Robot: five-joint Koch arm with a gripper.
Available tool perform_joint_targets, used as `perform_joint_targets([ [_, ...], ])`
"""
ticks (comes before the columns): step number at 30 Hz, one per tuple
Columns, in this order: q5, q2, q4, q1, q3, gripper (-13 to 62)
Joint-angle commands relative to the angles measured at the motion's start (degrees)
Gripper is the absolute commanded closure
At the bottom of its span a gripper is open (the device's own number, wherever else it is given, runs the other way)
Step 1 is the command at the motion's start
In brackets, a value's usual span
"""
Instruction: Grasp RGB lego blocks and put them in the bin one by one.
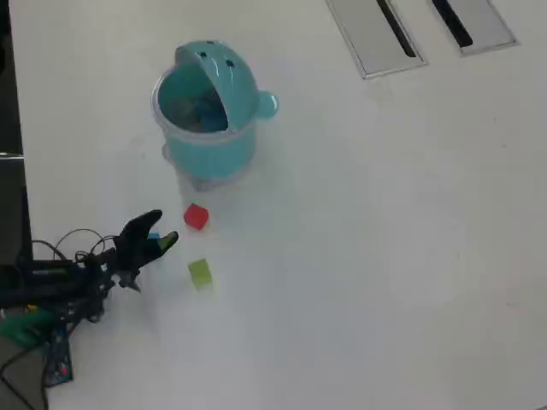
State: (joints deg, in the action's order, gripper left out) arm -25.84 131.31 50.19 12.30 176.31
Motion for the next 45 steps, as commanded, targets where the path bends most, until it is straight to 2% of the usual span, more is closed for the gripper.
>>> perform_joint_targets([
  [1, -4.04, 3.52, 7.47, 1.58, -1.41, 17.3],
  [9, -12.48, 3.52, 4.66, 2.81, -6.06, 17.3],
  [13, -27.42, 3.34, 4.57, 1.76, -8.96, 17.8],
  [18, -32.52, 3.52, -0.53, 1.23, -14.94, 18.2],
  [21, -40.87, 3.87, -4.83, 1.23, -18.28, 18.1],
  [31, -50.63, 4.13, -28.92, 3.52, -29.53, 17.8],
  [32, -50.98, 4.13, -39.99, 5.54, -35.24, 17.8],
  [33, -51.42, 4.04, -42.45, 6.86, -36.83, 17.8],
  [38, -68.82, 3.43, -45.18, 10.2, -37.71, 17.9],
  [41, -70.58, 1.23, -45.97, 11.95, -39.55, 17.9],
  [45, -74.88, -2.55, -56.43, 15.56, -44.91, 18.0],
])
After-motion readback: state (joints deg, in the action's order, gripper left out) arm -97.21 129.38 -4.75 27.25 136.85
